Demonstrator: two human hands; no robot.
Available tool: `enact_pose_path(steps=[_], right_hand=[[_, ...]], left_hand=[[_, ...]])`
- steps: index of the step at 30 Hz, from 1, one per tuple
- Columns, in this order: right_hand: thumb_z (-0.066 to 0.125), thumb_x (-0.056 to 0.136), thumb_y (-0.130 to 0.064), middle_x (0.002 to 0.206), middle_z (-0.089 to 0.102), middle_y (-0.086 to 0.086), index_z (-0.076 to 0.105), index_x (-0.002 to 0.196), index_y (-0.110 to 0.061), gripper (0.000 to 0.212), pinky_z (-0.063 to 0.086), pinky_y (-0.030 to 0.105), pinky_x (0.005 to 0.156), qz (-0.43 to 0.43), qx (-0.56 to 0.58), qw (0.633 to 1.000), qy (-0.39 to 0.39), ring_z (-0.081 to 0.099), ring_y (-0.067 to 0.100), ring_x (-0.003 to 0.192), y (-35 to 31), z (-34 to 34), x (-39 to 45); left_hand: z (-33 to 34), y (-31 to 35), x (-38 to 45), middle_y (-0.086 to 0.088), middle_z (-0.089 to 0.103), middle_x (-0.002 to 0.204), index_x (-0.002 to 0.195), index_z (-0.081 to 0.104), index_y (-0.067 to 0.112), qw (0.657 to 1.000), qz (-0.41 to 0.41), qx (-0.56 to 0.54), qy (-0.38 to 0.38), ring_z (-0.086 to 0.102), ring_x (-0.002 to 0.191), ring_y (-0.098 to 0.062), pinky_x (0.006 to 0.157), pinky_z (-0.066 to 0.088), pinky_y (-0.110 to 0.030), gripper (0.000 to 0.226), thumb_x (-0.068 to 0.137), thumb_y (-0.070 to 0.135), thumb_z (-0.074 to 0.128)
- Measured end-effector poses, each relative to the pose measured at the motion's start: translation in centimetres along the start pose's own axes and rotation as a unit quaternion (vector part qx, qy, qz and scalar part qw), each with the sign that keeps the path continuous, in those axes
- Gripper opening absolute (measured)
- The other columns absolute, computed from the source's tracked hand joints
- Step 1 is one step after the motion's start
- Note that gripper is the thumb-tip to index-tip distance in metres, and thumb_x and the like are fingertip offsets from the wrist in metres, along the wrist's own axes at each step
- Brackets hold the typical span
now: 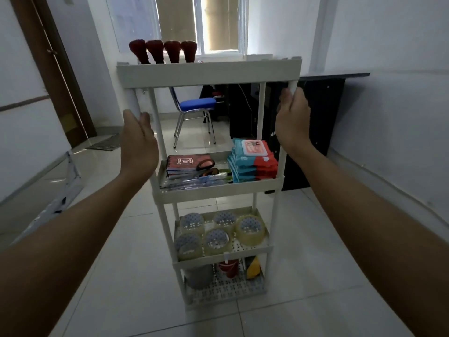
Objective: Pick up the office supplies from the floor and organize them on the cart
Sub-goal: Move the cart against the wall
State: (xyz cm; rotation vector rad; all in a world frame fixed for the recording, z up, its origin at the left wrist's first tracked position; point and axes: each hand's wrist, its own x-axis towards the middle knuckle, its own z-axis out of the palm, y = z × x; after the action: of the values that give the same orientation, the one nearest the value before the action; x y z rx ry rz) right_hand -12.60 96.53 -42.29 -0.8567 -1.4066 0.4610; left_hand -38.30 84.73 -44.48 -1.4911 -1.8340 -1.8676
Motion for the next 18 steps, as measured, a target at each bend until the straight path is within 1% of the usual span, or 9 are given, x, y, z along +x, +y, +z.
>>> enact_pose_path(steps=[3, 6, 7, 9, 12, 14, 15, 17, 18], right_hand=[[0.036, 0.106, -0.031, 0.075, 0.05, -0.004, 0.05, 0.093, -0.015, 0.024, 0.039, 0.02, 0.053, 0.023, 0.014, 0.999, -0.043, 0.044, 0.005, 0.061, -0.1, -0.5, 0.2], [0.039, 0.105, -0.032, 0.106, 0.055, -0.002, 0.054, 0.119, -0.019, 0.024, 0.043, 0.016, 0.071, 0.044, 0.026, 0.997, -0.056, 0.053, 0.001, 0.083, 2.9, -1.6, -2.2], [0.041, 0.105, -0.033, 0.12, 0.052, -0.004, 0.049, 0.131, -0.021, 0.03, 0.044, 0.01, 0.076, 0.051, 0.039, 0.997, -0.034, 0.053, -0.005, 0.093, 4.7, -2.1, -4.1], [0.047, 0.103, -0.036, 0.126, 0.05, -0.007, 0.037, 0.147, -0.019, 0.048, 0.042, 0.004, 0.079, 0.11, 0.067, 0.992, 0.01, 0.051, -0.011, 0.102, 9.0, -2.4, -9.1], [0.066, 0.091, -0.041, 0.124, 0.057, -0.003, 0.034, 0.15, -0.02, 0.07, 0.049, 0.013, 0.08, 0.189, 0.063, 0.98, -0.025, 0.057, -0.001, 0.105, 15.3, -1.8, -16.9], [0.072, 0.087, -0.036, 0.113, 0.063, -0.002, 0.048, 0.137, -0.019, 0.059, 0.056, 0.021, 0.079, 0.196, 0.049, 0.976, -0.076, 0.063, 0.001, 0.097, 17.9, -1.0, -19.9], [0.072, 0.088, -0.031, 0.101, 0.065, -0.001, 0.055, 0.126, -0.018, 0.044, 0.058, 0.021, 0.075, 0.196, 0.05, 0.976, -0.086, 0.065, 0.001, 0.086, 18.7, -0.6, -20.5], [0.068, 0.093, -0.024, 0.076, 0.061, 0.001, 0.062, 0.101, -0.012, 0.016, 0.053, 0.021, 0.06, 0.204, 0.048, 0.976, -0.062, 0.06, 0.003, 0.062, 20.2, 0.5, -20.4], [0.066, 0.095, -0.026, 0.066, 0.055, 0.001, 0.06, 0.087, -0.011, 0.018, 0.047, 0.022, 0.054, 0.217, 0.05, 0.974, -0.035, 0.053, 0.005, 0.053, 20.5, 0.9, -19.8]], left_hand=[[-0.2, -1.5, -0.4, -0.008, 0.051, 0.092, 0.111, 0.039, 0.014, 0.999, -0.008, -0.011, -0.039, 0.054, 0.085, -0.023, 0.074, 0.052, -0.045, 0.019, 0.107, 0.032, 0.033], [0.5, -4.6, -3.5, -0.009, 0.055, 0.113, 0.129, 0.039, 0.01, 0.996, -0.029, -0.023, -0.084, 0.061, 0.096, -0.009, 0.072, 0.052, -0.026, 0.03, 0.106, 0.03, 0.037], [0.7, -6.1, -5.3, -0.007, 0.052, 0.117, 0.134, 0.036, 0.01, 0.995, -0.03, -0.037, -0.084, 0.059, 0.097, -0.003, 0.074, 0.052, -0.024, 0.035, 0.105, 0.031, 0.039], [1.3, -9.3, -9.2, -0.007, 0.044, 0.128, 0.138, 0.029, 0.014, 0.996, -0.029, -0.069, -0.056, 0.053, 0.11, -0.004, 0.085, 0.052, -0.03, 0.044, 0.102, 0.036, 0.045], [3.0, -14.5, -14.8, -0.013, 0.033, 0.138, 0.133, 0.02, 0.018, 0.994, -0.06, -0.092, -0.027, 0.043, 0.124, -0.017, 0.096, 0.048, -0.034, 0.053, 0.096, 0.031, 0.056], [4.3, -17.0, -17.5, -0.007, 0.043, 0.126, 0.125, 0.023, 0.019, 0.99, -0.082, -0.096, -0.065, 0.053, 0.111, -0.016, 0.09, 0.052, -0.033, 0.047, 0.094, 0.021, 0.059], [4.9, -17.8, -18.3, -0.003, 0.051, 0.111, 0.12, 0.031, 0.017, 0.985, -0.099, -0.108, -0.088, 0.059, 0.095, -0.013, 0.081, 0.054, -0.035, 0.034, 0.097, 0.017, 0.056], [5.7, -19.2, -19.0, -0.004, 0.053, 0.078, 0.101, 0.047, 0.011, 0.98, -0.119, -0.121, -0.103, 0.055, 0.063, -0.011, 0.062, 0.049, -0.038, 0.006, 0.103, 0.017, 0.047], [6.0, -19.6, -18.8, -0.006, 0.05, 0.069, 0.089, 0.049, 0.011, 0.983, -0.12, -0.114, -0.078, 0.049, 0.056, -0.012, 0.057, 0.045, -0.036, 0.017, 0.104, 0.019, 0.045]])
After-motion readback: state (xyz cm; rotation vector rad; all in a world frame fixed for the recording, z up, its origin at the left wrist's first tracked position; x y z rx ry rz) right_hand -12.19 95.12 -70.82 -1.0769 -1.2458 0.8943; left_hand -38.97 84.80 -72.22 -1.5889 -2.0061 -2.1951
